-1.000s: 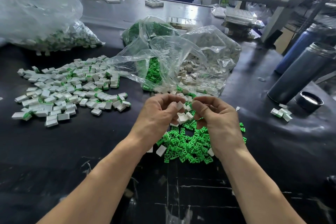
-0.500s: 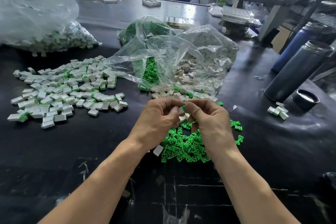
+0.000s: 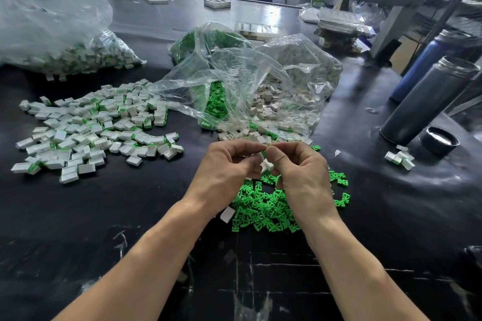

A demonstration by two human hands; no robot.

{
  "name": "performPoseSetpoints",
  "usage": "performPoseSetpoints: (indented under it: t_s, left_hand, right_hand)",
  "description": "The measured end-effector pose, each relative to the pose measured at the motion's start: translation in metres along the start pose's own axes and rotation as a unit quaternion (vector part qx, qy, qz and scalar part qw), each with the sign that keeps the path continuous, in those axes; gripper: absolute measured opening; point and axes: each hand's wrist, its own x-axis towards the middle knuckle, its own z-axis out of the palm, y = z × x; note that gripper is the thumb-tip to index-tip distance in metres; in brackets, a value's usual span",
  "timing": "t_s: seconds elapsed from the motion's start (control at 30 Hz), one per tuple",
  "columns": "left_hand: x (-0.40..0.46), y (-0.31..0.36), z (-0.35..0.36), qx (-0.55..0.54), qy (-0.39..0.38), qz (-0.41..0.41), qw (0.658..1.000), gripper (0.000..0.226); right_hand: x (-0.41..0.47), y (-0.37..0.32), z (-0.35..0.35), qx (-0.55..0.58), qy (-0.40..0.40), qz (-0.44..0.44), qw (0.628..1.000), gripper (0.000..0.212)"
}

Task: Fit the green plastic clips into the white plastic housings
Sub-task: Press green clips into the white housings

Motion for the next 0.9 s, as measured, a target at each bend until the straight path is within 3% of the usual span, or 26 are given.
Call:
performPoseSetpoints:
  t_s: [0.7,0.9]
  left_hand:
    - [-0.0014,0.0002,0.0049,-0.110,0.030,-0.048,0.992,0.020]
    - [-0.0001,-0.0037,0.0056,-0.116,0.042,-0.053,0.991,0.015]
  right_hand:
    - [-0.0065,-0.0043,0.0080,-0.077,0.025,-0.037,0.996,0.010]
    - [-0.0068,-0.0048,0.0063,-0.045,0.009,-0.025,0.999,0.008]
